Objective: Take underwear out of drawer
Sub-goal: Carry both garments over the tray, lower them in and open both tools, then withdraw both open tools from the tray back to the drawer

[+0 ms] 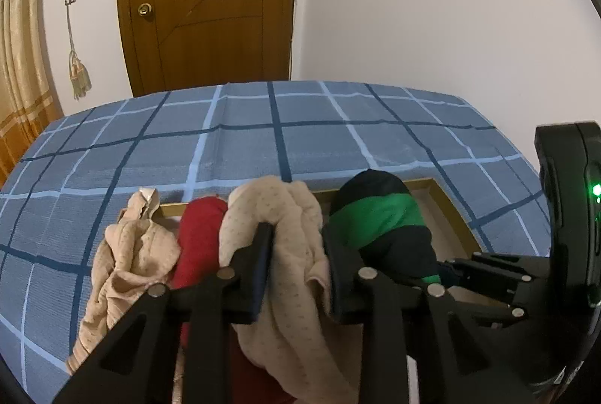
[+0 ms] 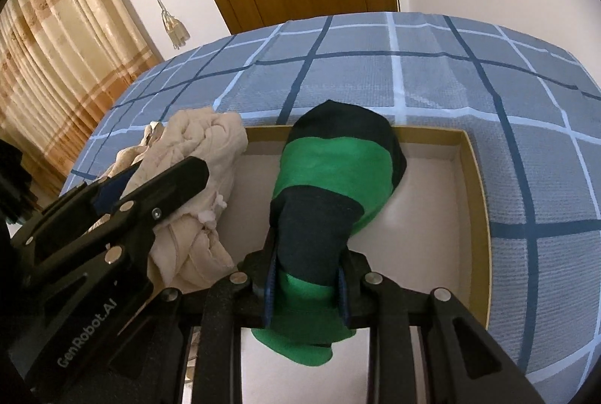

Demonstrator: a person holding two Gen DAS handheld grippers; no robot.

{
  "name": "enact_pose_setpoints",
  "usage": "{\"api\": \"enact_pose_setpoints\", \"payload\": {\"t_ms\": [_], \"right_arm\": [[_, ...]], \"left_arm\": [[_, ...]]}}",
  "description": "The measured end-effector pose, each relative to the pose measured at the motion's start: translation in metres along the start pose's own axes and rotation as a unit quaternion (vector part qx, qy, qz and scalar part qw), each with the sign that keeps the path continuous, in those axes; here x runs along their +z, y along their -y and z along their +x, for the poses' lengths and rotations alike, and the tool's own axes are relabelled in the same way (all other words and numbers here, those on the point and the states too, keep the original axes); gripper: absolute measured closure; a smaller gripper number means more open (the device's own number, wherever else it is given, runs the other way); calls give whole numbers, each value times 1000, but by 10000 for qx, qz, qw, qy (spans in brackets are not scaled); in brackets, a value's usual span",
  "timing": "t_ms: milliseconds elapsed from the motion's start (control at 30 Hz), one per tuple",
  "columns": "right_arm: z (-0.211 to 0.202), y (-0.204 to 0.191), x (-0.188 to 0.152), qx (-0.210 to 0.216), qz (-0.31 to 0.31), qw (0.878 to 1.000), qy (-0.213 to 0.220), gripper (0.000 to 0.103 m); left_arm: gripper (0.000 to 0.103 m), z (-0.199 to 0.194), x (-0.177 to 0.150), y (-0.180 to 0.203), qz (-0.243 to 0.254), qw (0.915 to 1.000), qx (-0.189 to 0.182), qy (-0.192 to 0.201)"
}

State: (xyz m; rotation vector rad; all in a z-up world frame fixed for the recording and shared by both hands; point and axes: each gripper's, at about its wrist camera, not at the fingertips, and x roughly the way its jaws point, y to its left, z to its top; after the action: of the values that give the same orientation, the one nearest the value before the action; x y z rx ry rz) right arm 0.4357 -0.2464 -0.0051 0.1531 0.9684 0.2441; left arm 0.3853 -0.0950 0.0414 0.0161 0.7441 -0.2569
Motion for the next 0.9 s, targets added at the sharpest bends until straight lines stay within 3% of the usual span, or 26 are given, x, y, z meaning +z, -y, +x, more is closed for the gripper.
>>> {"api": "enact_pose_setpoints", "payload": {"t_ms": [67, 133, 200, 267, 300, 467, 900], "right_arm": [[0, 4, -1, 79, 78, 9999, 5, 73], [1, 8, -1, 184, 151, 9997, -21, 63], [1, 14, -2, 387, 225, 9990, -70, 56], [-7, 16, -3, 578, 312, 9978, 8, 56], [-13, 15, -3, 696, 306, 9970, 129, 55], [-36, 8, -8, 604, 205, 9969, 469, 55], [-83, -11, -62, -151, 133, 9937, 1104, 54]], "left_arm": [[61, -1, 0, 0, -22, 10000, 74, 5], [50, -3, 1, -2, -91, 10000, 25, -2], [24, -10, 1, -3, -224, 9997, -37, 11], [3, -25, 2, -3, -360, 9986, 305, 222], [0, -31, 3, -3, -343, 9979, 375, 392], [0, -59, 2, 4, -75, 9964, 467, 710], [0, -107, -42, 7, 72, 9948, 568, 844]]}}
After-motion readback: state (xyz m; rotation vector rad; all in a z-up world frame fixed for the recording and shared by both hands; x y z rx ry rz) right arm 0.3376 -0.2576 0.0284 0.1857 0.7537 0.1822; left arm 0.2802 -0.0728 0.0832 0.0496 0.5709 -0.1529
